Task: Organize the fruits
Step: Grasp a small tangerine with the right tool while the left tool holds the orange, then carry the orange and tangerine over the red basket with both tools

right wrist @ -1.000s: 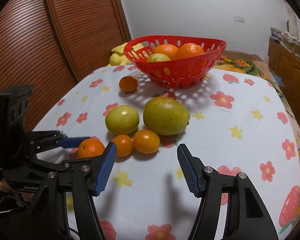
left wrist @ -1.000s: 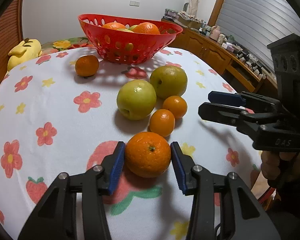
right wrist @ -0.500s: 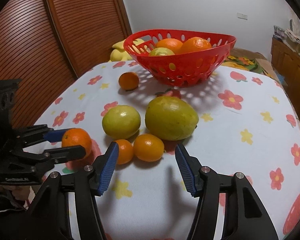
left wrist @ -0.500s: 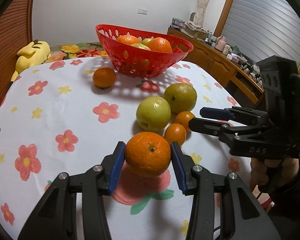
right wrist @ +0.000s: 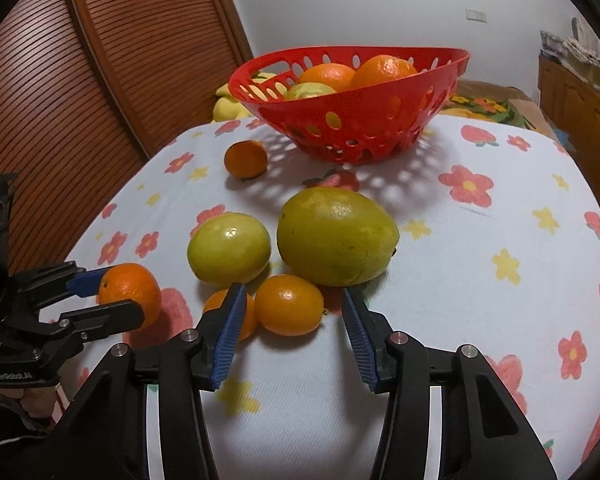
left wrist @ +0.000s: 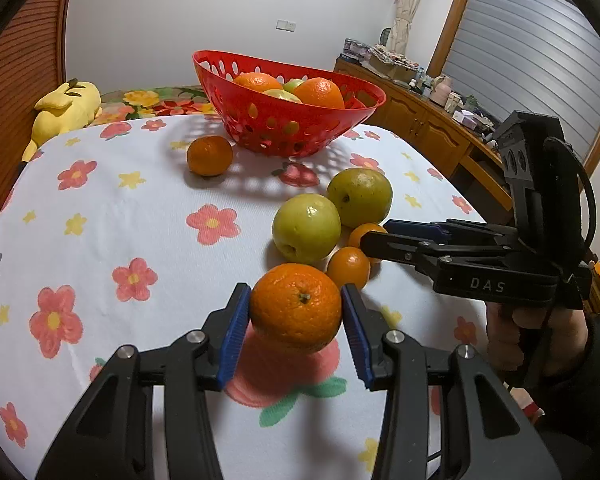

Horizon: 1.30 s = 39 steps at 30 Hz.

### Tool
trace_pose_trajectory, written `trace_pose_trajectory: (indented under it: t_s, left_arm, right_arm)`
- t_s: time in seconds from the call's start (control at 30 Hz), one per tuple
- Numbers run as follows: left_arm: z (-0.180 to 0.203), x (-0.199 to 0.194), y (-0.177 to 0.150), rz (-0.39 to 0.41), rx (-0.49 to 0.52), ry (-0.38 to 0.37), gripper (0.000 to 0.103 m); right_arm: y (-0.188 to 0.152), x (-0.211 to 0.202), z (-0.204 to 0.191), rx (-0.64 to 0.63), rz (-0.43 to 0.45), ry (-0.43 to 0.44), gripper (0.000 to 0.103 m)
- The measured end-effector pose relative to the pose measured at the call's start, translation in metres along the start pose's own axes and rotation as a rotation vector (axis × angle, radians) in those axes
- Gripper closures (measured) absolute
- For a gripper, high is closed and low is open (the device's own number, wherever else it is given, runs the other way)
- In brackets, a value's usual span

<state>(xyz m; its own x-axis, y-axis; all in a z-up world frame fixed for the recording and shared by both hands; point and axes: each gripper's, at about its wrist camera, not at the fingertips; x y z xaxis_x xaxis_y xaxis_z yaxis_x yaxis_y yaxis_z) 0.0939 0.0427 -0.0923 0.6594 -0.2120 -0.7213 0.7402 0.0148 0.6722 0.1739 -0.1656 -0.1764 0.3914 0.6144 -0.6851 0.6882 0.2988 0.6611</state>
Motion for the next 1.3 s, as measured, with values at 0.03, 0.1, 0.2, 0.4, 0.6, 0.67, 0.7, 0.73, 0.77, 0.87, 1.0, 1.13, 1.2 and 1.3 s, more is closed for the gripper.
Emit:
trace_pose_trajectory:
  t_s: [0.03,0.1,0.2,0.4,0.6,0.67,0.7,0.73,0.77,0.87,1.0,1.13,1.2,1.3]
  left_arm:
    - [0.000,0.000,0.000,0.000,0.000,0.000,0.059]
    - [0.000,0.000,0.000,0.000,0.000,-0.001,0.059]
    - [0.000,0.002,-0.001,-0.001,0.000,-0.003,0.059]
    - [0.000,0.002,-0.002,-0.001,-0.002,-0.003,0.059]
    - [0.001,0.002,-0.002,0.002,-0.003,-0.003,0.059]
    - [0.001,0.002,-0.001,0.004,-0.003,-0.004,0.059]
    - [0.001,0.002,-0.001,0.004,-0.003,-0.004,0.059]
    - [0.001,0.003,-0.001,0.004,-0.004,-0.003,0.059]
    - [0.001,0.002,-0.001,0.004,-0.004,-0.003,0.059]
    - [0.001,0.001,0.000,0.005,-0.004,-0.005,0.059]
    - [0.002,0.000,0.002,0.007,-0.003,-0.005,0.059]
    - [0.004,-0.003,0.010,0.022,0.003,0.000,0.059]
    - [0.005,-0.006,0.016,0.037,0.012,0.000,0.059]
    - [0.008,-0.010,0.027,0.056,0.021,-0.002,0.059]
  right_arm:
    - [0.000,0.000,0.000,0.001,0.001,0.001,0.054]
    - [0.001,0.001,-0.001,-0.001,0.002,-0.001,0.054]
    - [0.001,0.001,-0.001,-0.001,-0.002,0.001,0.058]
    - [0.001,0.002,-0.002,-0.007,-0.007,0.001,0.065]
    - [-0.001,0.001,-0.003,-0.026,-0.010,-0.003,0.066]
    - [-0.003,-0.002,-0.004,-0.030,-0.009,-0.005,0.067]
    - [-0.004,-0.003,-0.004,-0.033,-0.010,-0.008,0.067]
    - [-0.005,-0.004,-0.004,-0.037,-0.012,-0.010,0.067]
    - [-0.006,-0.004,-0.004,-0.043,-0.013,-0.013,0.068]
    - [-0.007,-0.007,-0.004,-0.046,-0.014,-0.019,0.068]
    - [-0.011,-0.012,-0.006,-0.071,-0.017,-0.036,0.068]
    - [-0.011,-0.021,-0.005,-0.079,-0.002,-0.044,0.068]
    - [-0.008,-0.027,-0.005,-0.082,0.011,-0.043,0.068]
    - [-0.002,-0.039,-0.005,-0.090,0.035,-0.049,0.068]
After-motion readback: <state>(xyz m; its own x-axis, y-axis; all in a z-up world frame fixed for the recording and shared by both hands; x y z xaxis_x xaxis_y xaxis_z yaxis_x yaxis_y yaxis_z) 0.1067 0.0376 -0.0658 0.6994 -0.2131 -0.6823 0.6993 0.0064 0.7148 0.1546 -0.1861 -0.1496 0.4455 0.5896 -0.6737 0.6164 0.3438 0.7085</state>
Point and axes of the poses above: each gripper's, at about its wrist camera, not at the fingertips, and x roughly the way its jaws point, z to its right, y to its top, and after that the axes turned 7 degrees about y, right-handed
